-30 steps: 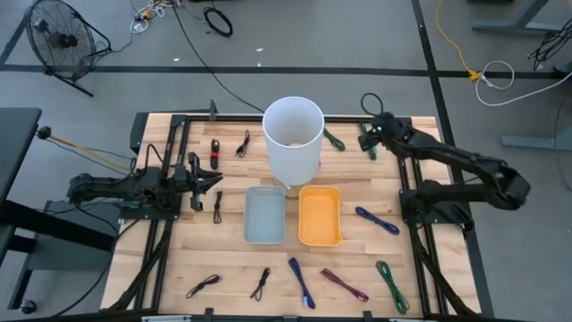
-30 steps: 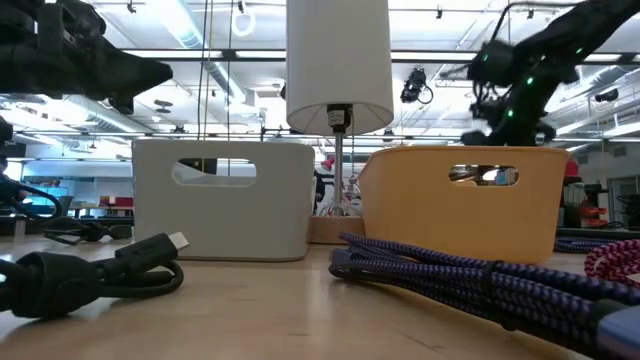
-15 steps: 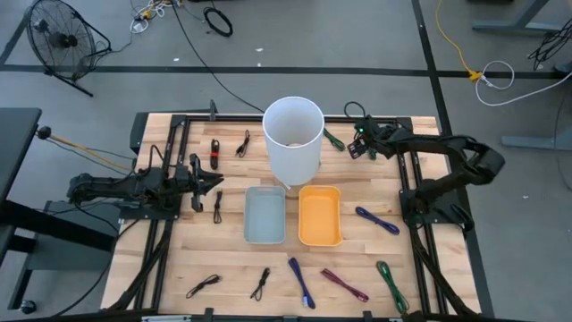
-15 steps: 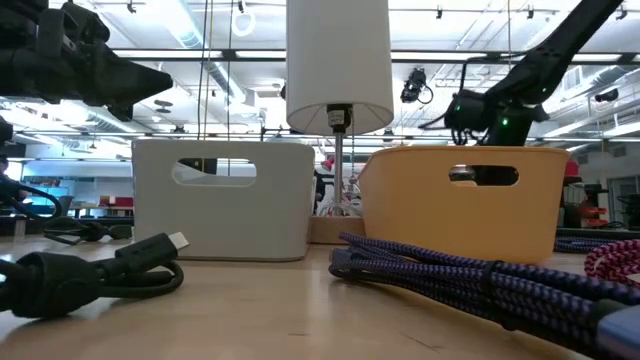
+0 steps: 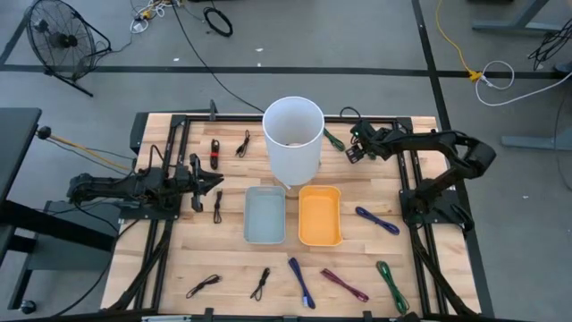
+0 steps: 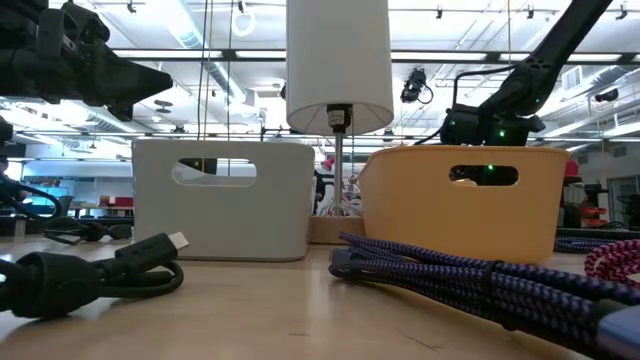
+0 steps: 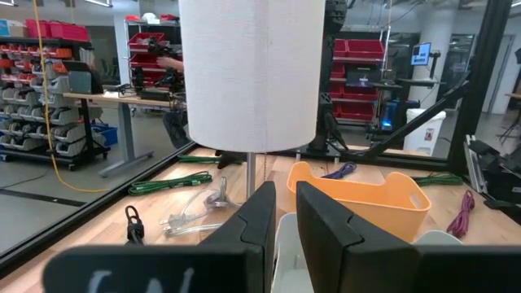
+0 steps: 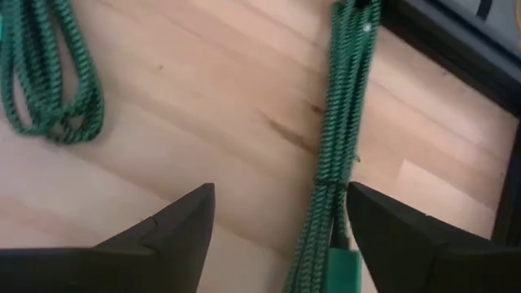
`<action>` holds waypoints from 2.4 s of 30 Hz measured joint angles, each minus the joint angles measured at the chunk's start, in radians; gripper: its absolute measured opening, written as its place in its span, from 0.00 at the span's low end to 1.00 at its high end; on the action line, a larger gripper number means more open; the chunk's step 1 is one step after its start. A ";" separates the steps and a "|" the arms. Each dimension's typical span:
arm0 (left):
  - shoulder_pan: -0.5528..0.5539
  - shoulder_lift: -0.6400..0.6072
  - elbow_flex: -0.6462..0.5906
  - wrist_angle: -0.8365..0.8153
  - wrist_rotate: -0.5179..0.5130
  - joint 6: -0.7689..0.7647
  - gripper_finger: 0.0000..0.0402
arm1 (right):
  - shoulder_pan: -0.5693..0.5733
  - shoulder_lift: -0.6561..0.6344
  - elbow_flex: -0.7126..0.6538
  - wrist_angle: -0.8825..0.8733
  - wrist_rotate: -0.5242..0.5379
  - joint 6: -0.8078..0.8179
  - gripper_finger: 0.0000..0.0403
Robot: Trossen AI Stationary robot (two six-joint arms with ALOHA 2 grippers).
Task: Pick & Place USB Port
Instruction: Put the green charger cable into the gray bin
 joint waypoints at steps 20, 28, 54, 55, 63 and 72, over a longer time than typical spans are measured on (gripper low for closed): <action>0.000 0.000 0.000 -0.013 0.008 -0.032 0.14 | 0.030 -0.004 -0.046 -0.001 0.020 0.011 0.36; 0.000 0.000 0.000 -0.014 0.008 -0.033 0.14 | 0.031 -0.002 -0.048 -0.020 0.038 -0.008 0.03; 0.000 0.000 0.000 -0.014 0.008 -0.034 0.14 | 0.398 -0.373 0.193 -0.544 -0.023 0.145 0.00; 0.000 0.000 0.000 -0.014 0.008 -0.034 0.14 | 0.430 -0.397 0.193 -0.558 -0.027 0.167 0.00; 0.000 0.000 0.000 -0.014 0.008 -0.034 0.14 | 0.723 -0.529 0.193 -0.596 -0.005 0.341 0.00; 0.000 0.000 0.000 -0.014 0.008 -0.034 0.14 | 1.022 -0.552 0.193 -0.568 0.046 0.501 0.00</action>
